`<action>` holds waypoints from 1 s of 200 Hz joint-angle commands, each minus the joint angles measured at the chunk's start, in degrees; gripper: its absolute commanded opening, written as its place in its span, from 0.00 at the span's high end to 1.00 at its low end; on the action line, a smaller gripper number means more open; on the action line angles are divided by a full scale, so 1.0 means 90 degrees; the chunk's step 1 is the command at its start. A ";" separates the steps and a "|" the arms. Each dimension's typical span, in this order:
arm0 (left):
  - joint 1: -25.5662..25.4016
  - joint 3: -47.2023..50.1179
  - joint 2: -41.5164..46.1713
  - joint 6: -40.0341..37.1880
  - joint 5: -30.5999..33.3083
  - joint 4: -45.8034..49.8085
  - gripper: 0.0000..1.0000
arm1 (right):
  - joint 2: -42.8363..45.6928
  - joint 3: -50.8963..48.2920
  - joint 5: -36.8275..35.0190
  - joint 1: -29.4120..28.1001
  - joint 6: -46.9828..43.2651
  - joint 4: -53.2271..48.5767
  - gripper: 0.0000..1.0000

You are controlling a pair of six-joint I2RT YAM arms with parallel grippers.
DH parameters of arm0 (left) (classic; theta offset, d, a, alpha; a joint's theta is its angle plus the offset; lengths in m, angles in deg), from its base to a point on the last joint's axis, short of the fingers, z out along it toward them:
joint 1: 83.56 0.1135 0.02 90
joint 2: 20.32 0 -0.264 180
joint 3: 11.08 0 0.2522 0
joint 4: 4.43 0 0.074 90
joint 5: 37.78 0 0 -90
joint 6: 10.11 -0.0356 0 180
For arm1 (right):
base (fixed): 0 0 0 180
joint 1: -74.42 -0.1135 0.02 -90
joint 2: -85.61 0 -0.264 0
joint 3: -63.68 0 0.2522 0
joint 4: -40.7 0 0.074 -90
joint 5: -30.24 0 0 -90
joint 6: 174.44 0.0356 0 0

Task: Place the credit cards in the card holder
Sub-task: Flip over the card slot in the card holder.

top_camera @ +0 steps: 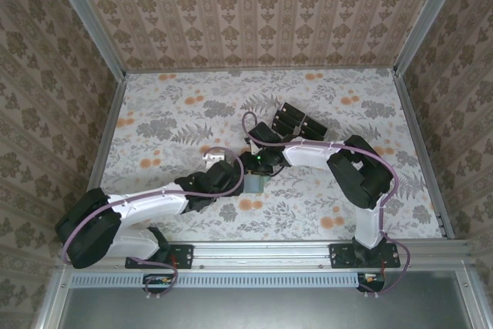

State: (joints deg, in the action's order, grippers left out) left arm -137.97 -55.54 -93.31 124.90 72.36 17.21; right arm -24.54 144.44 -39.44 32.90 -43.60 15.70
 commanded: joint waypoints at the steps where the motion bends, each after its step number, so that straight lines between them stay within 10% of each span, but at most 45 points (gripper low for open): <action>1: -0.0046 0.0061 0.0111 -0.0030 -0.0028 -0.0114 0.00 | -0.0040 -0.0006 0.0204 -0.0082 0.0130 -0.0040 0.41; 200: -0.0064 -0.0006 -0.0358 -0.0201 -0.0017 -0.0473 0.00 | -0.0066 0.0121 0.0252 -0.0119 0.0228 0.0000 0.41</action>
State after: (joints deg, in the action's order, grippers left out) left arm -138.28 -54.91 -95.12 124.12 71.70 14.33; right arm -24.56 144.46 -38.39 32.48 -42.18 16.13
